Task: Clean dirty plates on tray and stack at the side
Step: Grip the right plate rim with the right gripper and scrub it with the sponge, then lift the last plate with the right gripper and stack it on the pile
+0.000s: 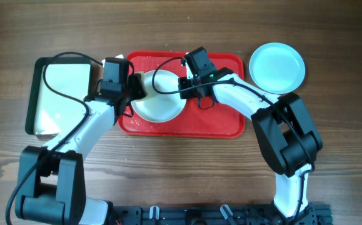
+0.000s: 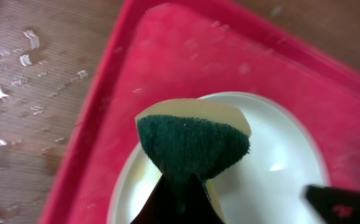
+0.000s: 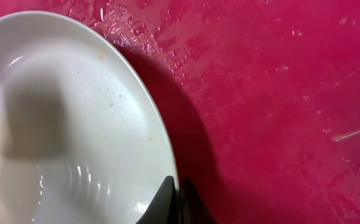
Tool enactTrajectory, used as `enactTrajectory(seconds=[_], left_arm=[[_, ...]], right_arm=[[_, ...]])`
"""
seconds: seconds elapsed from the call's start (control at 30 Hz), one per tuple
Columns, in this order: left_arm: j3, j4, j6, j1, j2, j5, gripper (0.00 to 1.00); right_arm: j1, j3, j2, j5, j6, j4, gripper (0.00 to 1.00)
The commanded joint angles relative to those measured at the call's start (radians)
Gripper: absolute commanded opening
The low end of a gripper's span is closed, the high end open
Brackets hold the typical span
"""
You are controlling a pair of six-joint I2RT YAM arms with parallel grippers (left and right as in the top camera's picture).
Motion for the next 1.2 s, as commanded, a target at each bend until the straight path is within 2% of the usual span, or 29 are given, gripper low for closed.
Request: enactTrajectory(seconds=[0.0,0.13,0.2,0.27,0.33,0.5,0.67,0.77,0.83,0.93,0.97,1.03,1.13,1.17], left_arm=[[-0.001,0.054,-0.110,-0.001,0.034,0.122,0.04],[-0.001,0.114,-0.112,-0.018,0.154,0.156,0.04],[-0.001,0.106,-0.008,-0.014,0.187,0.137,0.04],[-0.001,0.062,0.076,-0.015,0.188,0.030,0.04],[-0.001,0.027,0.074,-0.014,0.171,-0.102,0.04],[-0.001,-0.090,0.074,-0.015,-0.019,-0.358,0.04],[-0.001,-0.141,0.056,-0.013,-0.237,-0.372,0.04],[-0.001,-0.214,-0.023,0.045,-0.340,-0.379,0.04],[-0.001,-0.264,-0.063,0.154,-0.390,-0.378,0.04],[-0.001,-0.351,-0.066,0.336,-0.393,-0.375,0.04],[-0.001,-0.373,-0.066,0.403,-0.389,-0.375,0.04],[-0.001,-0.382,-0.066,0.518,-0.386,-0.318,0.04],[-0.001,-0.382,-0.066,0.557,-0.383,-0.303,0.04],[-0.001,-0.382,-0.066,0.558,-0.383,-0.303,0.04]], right_arm=[[-0.005,0.008,0.008,0.010,0.013,0.010,0.04],[-0.005,0.008,0.008,0.010,0.013,0.010,0.04],[-0.005,0.008,0.008,0.010,0.013,0.010,0.04],[-0.005,0.008,0.008,0.014,0.013,0.005,0.04],[-0.005,0.008,0.008,0.014,0.014,0.004,0.04],[-0.005,0.008,0.008,0.014,0.014,0.007,0.04],[-0.005,0.009,0.006,0.020,0.009,0.019,0.04],[-0.005,0.011,-0.039,0.019,-0.055,0.018,0.04],[0.000,0.011,-0.114,0.100,-0.145,0.013,0.04],[0.058,0.011,-0.240,0.409,-0.320,0.035,0.04],[0.095,0.011,-0.278,0.536,-0.446,0.071,0.04],[0.216,0.011,-0.330,0.804,-0.927,0.204,0.04],[0.319,0.010,-0.333,0.967,-1.343,0.345,0.04],[0.341,0.010,-0.333,0.999,-1.429,0.392,0.04]])
